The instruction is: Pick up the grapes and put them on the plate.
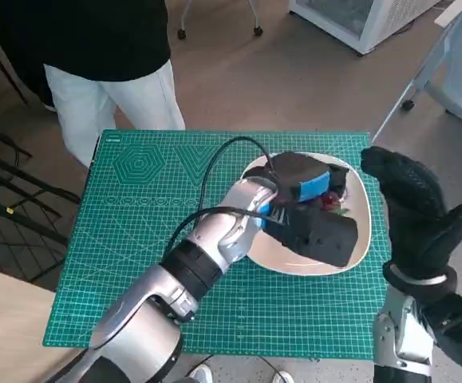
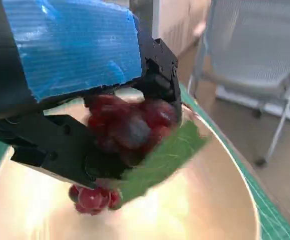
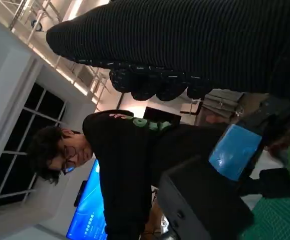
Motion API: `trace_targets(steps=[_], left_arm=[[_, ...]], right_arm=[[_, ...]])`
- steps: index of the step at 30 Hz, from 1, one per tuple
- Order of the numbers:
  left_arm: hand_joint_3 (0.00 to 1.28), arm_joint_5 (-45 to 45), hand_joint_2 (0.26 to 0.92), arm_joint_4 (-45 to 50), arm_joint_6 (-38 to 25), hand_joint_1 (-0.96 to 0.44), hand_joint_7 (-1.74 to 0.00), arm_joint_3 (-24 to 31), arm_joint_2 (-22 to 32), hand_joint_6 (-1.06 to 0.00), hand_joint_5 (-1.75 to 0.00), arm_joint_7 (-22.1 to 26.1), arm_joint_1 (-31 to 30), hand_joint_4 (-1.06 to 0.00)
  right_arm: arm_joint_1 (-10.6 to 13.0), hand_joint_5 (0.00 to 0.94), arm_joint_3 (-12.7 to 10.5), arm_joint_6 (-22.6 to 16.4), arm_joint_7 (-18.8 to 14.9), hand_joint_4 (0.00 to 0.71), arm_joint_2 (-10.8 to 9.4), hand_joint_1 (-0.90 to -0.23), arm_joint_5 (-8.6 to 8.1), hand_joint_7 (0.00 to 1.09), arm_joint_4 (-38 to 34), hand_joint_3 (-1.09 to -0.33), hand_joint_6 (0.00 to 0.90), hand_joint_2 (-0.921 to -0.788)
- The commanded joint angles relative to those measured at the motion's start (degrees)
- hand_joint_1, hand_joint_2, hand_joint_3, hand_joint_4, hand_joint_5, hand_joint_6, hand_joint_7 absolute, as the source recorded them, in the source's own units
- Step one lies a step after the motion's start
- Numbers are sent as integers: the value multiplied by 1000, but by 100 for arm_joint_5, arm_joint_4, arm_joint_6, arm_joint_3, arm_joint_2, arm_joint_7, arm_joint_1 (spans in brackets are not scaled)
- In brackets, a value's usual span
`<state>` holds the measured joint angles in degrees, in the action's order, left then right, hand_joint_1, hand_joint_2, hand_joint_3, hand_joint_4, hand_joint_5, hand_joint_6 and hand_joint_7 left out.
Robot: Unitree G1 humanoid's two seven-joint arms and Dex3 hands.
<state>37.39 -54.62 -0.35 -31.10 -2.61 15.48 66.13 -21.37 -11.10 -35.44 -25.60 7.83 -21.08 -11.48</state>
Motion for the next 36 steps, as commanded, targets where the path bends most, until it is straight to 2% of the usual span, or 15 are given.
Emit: trace_targets(steps=[1, 6, 14, 20, 28, 36], left_arm=[[19, -145, 912, -29, -138, -374, -62, 70, -78, -276, -123, 163, 90, -109], [11, -201, 919, -19, -28, -484, -27, 63, -34, -298, -27, 139, 5, -83], [52, -415, 921, 107, 400, -533, -15, 218, 176, -302, -8, -6, -226, -90], [125, -800, 921, 262, 826, -533, -3, 500, 525, -262, -4, 326, -411, -91], [160, -2295, 921, 692, 1469, -518, -1, 1560, 1009, -230, -1, 1285, -1019, -79], [175, -3737, 921, 1037, 2478, -524, -12, 2724, 955, -252, -12, 1217, -1914, -107]], right_arm=[[86, 0, 10, 38, 53, 307, -27, -525, 36, 350, -74, -559, 112, -921], [83, 0, 17, 40, 69, 306, -31, -524, 51, 348, -67, -561, 113, -921], [81, 0, 24, 57, 82, 305, -20, -523, 53, 347, -51, -563, 112, -921], [67, 0, 29, 52, 88, 305, -20, -523, 62, 346, -65, -564, 112, -921], [30, 0, 36, 26, 80, 304, -34, -524, 83, 346, -110, -565, 112, -921], [-29, 0, 66, -8, 49, 304, -60, -521, 85, 346, -182, -567, 112, -921]])
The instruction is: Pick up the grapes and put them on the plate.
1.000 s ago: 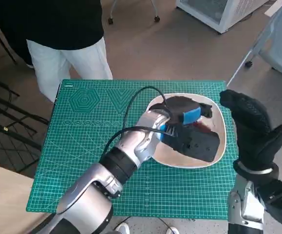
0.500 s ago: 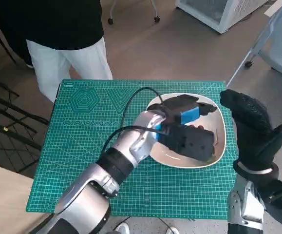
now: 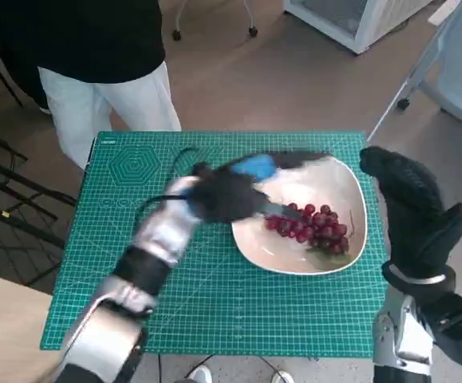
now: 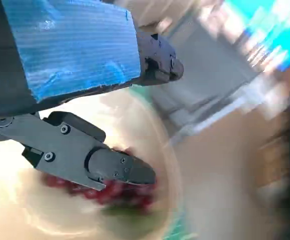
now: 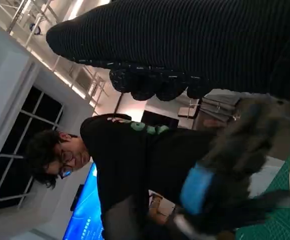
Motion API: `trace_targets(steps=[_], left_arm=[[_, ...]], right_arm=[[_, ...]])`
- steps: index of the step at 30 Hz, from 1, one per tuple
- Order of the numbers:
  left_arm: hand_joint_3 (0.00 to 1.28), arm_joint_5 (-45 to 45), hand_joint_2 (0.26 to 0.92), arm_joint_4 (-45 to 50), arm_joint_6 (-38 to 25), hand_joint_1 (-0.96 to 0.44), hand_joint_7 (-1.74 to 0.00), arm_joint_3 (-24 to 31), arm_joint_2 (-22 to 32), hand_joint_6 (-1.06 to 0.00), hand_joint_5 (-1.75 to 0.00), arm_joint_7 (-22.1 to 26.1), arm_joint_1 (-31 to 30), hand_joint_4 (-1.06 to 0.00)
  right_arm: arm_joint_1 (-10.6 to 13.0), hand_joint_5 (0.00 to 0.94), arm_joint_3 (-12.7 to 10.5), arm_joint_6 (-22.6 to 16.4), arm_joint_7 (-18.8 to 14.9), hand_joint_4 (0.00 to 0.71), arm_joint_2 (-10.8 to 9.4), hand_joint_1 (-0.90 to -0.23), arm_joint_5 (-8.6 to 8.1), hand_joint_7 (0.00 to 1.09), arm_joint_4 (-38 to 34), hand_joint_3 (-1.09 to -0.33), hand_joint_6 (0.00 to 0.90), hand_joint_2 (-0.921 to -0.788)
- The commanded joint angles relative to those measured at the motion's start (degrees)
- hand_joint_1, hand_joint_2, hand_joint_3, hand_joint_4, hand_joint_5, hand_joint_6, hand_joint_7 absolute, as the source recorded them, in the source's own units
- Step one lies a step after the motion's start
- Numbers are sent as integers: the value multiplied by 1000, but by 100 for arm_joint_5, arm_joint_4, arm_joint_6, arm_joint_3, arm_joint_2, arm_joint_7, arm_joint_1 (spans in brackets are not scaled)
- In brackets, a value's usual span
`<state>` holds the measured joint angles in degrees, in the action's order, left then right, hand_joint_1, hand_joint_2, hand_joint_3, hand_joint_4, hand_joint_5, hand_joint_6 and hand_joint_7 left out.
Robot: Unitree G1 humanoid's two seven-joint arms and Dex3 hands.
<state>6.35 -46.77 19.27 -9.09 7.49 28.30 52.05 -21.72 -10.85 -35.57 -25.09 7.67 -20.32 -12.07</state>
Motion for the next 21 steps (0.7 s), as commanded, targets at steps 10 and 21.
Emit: trace_targets(steps=[10, 21], left_arm=[[277, -2090, 921, 599, 1512, -467, -9, 1410, -395, -226, -9, 316, -1305, -105], [295, -2572, 921, 1133, 1571, -441, -26, 1771, -234, -233, -22, 575, -1892, -132]], right_arm=[[-103, 1, 76, -76, -63, 305, -45, -519, -11, 348, -283, -572, 111, -921], [-215, 0, 128, -153, -153, 303, -48, -520, -31, 349, -431, -584, 104, -921]])
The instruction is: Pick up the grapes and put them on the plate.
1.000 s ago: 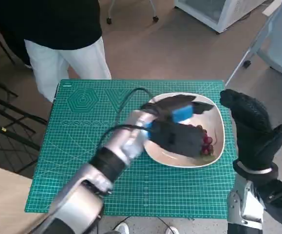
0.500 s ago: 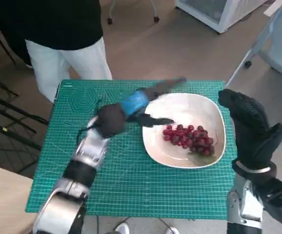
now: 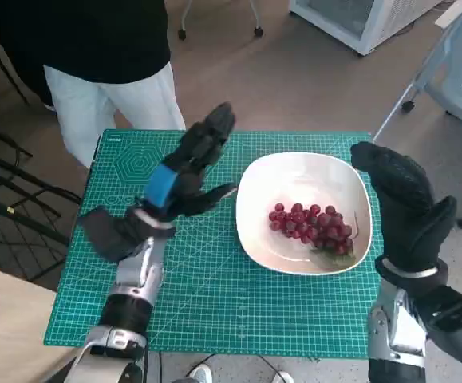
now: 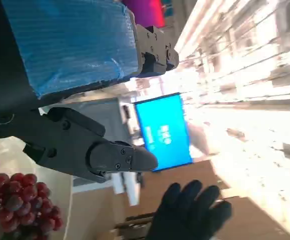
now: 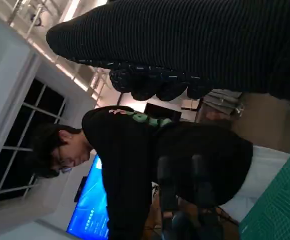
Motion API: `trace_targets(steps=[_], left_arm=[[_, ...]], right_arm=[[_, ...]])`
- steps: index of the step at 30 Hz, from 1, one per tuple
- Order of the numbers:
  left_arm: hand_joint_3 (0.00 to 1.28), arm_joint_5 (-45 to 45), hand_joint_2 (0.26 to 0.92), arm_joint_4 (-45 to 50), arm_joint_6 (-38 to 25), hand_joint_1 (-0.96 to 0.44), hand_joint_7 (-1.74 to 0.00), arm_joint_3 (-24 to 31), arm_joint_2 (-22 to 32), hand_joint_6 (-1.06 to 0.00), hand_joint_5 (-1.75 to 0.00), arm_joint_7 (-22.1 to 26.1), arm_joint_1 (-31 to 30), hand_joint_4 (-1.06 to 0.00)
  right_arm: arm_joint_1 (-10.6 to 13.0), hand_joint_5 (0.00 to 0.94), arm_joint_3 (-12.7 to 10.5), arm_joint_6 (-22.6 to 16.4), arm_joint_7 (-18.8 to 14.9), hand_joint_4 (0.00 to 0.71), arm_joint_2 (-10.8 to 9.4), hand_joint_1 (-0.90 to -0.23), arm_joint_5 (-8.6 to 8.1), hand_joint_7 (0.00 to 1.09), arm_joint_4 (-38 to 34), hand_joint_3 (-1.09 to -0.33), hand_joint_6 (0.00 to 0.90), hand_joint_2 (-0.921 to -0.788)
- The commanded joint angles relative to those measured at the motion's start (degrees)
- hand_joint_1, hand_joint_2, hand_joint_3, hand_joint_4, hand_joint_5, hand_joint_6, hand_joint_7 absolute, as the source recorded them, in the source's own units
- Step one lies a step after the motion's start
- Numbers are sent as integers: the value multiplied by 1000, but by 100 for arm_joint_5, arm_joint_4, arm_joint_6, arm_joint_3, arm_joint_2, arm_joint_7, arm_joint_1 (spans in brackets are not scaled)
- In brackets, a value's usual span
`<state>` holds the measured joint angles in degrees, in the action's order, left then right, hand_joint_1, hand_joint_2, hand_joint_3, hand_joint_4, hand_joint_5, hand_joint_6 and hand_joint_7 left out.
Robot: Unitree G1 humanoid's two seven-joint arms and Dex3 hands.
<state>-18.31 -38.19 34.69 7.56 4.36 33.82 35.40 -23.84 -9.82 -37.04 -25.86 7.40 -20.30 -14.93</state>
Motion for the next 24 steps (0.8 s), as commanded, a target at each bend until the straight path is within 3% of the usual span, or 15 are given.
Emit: trace_targets(steps=[1, 11, 24], left_arm=[[297, -128, 921, 337, 7, -440, -25, 131, 88, -234, -23, 9, -276, -138], [308, -241, 921, 686, 78, -418, -24, 293, -25, -241, -29, -160, -672, -186], [331, -132, 921, 407, 413, -368, -23, 268, -145, -256, -17, -271, -668, -205]], right_arm=[[-13, 0, 35, -14, -82, 303, -25, -521, -28, 350, -156, -584, 104, -921], [-164, 0, 99, -103, -199, 303, -47, -519, -36, 355, -400, -584, 101, -921], [-328, 0, 98, -189, -417, 299, -65, -510, -101, 364, -728, -592, 93, -921]])
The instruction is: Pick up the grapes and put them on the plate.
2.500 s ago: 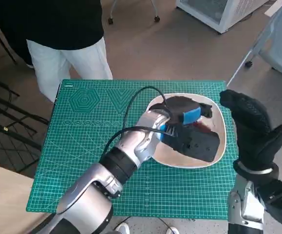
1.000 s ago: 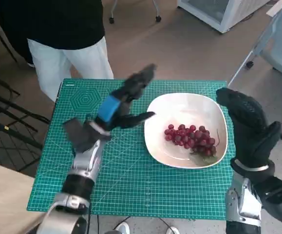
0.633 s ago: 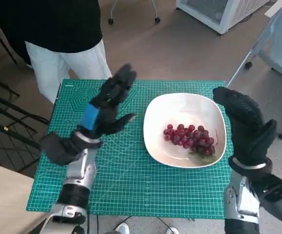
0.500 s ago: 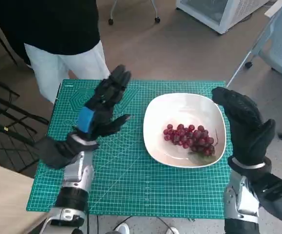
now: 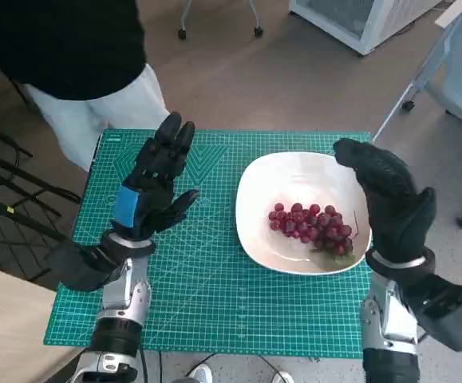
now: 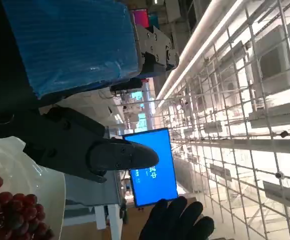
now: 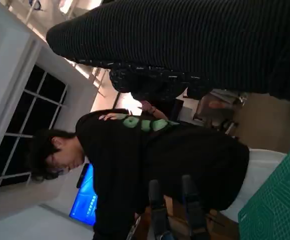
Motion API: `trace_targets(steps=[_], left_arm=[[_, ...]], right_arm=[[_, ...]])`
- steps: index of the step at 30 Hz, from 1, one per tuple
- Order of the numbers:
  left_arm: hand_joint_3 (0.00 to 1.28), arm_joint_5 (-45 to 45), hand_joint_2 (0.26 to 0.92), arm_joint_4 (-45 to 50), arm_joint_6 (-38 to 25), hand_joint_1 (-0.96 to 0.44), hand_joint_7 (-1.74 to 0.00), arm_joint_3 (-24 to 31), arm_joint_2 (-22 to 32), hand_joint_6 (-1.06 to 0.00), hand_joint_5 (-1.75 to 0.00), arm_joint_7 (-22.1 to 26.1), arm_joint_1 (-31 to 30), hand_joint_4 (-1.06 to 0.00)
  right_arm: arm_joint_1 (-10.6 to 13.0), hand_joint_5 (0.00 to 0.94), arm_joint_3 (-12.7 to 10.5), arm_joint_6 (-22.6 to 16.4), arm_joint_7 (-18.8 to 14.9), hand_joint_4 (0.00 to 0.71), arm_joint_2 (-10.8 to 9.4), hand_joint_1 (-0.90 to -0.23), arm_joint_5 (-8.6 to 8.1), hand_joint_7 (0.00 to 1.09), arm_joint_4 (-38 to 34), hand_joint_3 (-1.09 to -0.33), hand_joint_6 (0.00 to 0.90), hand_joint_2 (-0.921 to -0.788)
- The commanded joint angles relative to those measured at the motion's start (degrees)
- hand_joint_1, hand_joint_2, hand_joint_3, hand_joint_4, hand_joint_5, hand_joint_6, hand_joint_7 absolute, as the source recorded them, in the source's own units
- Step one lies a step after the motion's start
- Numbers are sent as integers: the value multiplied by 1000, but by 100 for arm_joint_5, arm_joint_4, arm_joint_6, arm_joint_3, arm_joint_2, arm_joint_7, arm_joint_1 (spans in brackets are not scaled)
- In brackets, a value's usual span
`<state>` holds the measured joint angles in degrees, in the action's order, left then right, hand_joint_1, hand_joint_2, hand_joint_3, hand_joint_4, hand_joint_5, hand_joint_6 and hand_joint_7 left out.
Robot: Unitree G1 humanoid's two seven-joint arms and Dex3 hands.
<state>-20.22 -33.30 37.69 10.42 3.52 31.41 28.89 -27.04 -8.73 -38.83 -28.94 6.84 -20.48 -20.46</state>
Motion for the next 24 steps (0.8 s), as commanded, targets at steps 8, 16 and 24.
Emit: trace_targets(steps=[8, 16, 24], left_arm=[[334, 93, 921, -42, 63, -381, -21, -95, -75, -260, -10, -39, -47, -206], [337, 36, 921, 66, 7, -394, -16, -129, -52, -258, -6, 41, -103, -204], [339, 19, 921, 195, -27, -400, -14, -133, -23, -260, -5, 77, -165, -206]], right_arm=[[-3, 0, 10, 25, -178, 296, -40, -516, -101, 373, -167, -597, 84, -921], [36, 0, 24, 79, -195, 296, -16, -513, -107, 383, -100, -596, 76, -921], [58, 1, 37, 124, -160, 296, -11, -509, -51, 392, -36, -598, 68, -921]])
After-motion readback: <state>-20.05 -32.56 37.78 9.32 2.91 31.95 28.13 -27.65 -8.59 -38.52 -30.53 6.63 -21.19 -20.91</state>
